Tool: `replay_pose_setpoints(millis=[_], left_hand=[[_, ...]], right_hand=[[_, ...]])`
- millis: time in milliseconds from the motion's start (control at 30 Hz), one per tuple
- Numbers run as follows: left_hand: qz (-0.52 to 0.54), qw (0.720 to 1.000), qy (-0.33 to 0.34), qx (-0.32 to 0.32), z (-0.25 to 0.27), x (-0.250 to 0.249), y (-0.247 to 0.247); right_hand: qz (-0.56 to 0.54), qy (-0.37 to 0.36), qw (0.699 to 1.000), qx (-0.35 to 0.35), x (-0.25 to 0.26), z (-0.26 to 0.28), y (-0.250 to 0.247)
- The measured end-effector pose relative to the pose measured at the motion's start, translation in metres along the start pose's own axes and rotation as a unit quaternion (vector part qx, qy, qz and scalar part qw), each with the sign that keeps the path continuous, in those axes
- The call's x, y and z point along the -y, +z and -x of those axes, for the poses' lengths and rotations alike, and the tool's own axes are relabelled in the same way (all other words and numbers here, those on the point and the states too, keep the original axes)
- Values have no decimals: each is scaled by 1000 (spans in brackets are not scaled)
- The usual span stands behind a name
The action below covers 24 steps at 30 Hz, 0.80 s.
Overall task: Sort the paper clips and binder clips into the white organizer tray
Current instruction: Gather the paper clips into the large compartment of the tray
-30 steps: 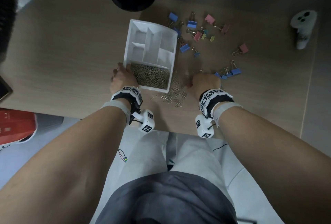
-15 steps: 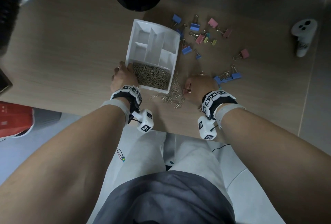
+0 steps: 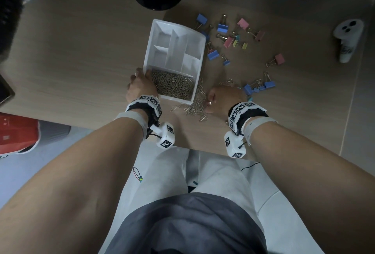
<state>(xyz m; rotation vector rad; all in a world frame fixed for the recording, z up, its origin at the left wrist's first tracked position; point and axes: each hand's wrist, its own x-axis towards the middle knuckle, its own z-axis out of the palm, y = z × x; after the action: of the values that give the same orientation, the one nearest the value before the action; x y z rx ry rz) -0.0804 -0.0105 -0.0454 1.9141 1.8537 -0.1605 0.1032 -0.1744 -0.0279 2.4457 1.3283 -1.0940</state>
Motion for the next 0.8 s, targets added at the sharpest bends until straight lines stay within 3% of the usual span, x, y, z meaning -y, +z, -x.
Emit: replay_pose_setpoints(millis=[167,267,333,433,500,633,733,800], left_hand=[[0,1000,-1,0,-1,0,0],[1,1000,0,2,-1,1,0],[2,1000,-1,5,-1,1,-1],[6,1000,5,4,1,0,-2],[9,1000,11,2,0,2,-3],[16,1000,6,3,-5,11,-9],[9,1000,1,-1,-10,24,-16],[1,1000,7,-6,-15,36,-20]], right_hand=[[48,-12,999,15,6,-4,-5],[12,0,1000,20,6,-1,-8],[-10,11,1000,-17,7,-1,-10],[-48,62,987,-141,6,-11,-21],[-87,67,979,-171,6,-18,-31],[-72,-31,991,-106,19,-28,-23],[-111,-41,992,-36,31,-23,-1],[-94,-52,994,-27,37,-18,11]])
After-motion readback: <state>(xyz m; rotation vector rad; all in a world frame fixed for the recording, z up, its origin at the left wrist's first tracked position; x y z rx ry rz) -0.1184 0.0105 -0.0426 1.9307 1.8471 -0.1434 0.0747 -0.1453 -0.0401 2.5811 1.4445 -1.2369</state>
